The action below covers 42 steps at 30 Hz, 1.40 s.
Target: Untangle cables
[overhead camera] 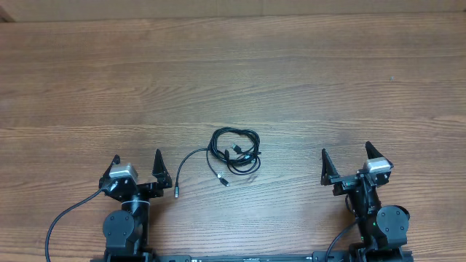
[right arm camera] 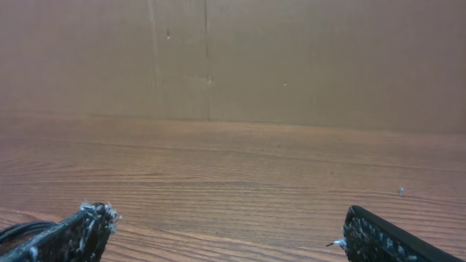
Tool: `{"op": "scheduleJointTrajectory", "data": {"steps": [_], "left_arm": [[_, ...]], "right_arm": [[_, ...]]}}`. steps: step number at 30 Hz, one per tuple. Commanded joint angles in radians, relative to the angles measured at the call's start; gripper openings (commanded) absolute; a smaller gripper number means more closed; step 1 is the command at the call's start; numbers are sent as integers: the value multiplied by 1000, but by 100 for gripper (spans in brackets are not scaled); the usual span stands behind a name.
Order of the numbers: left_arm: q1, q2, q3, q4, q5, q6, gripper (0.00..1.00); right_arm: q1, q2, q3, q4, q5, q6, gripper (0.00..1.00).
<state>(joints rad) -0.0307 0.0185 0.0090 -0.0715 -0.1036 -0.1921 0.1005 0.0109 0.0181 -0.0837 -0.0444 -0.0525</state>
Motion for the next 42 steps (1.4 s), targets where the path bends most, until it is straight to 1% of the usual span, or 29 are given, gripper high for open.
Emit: {"op": "scheduleJointTrajectory", "data": {"steps": [1, 21, 24, 28, 30, 32, 34, 38, 42], "left_arm": [[5, -6, -3, -1, 11, -14, 99], [5, -6, -3, 2, 12, -14, 99], [5, -6, -2, 1, 55, -14, 100], [5, -6, 40, 0, 204, -14, 99], [5, -6, 80, -7, 228, -13, 100], [5, -6, 140, -42, 228, -14, 99], [5, -6, 212, -92, 236, -14, 100], [5, 7, 417, -289, 274, -14, 99], [5, 83, 649, -494, 283, -14, 100]], "right_arm": [[6, -8, -10, 2, 1, -2, 100], [6, -8, -10, 3, -2, -2, 100], [6, -8, -10, 9, -3, -1, 100], [6, -8, -6, 41, -29, 9, 100], [6, -8, 22, 35, -30, 65, 100], [6, -8, 66, 3, -32, 114, 100], [6, -8, 113, -27, -53, 127, 100], [6, -7, 262, -124, -91, 135, 100], [6, 21, 458, -299, -92, 135, 100]]}}
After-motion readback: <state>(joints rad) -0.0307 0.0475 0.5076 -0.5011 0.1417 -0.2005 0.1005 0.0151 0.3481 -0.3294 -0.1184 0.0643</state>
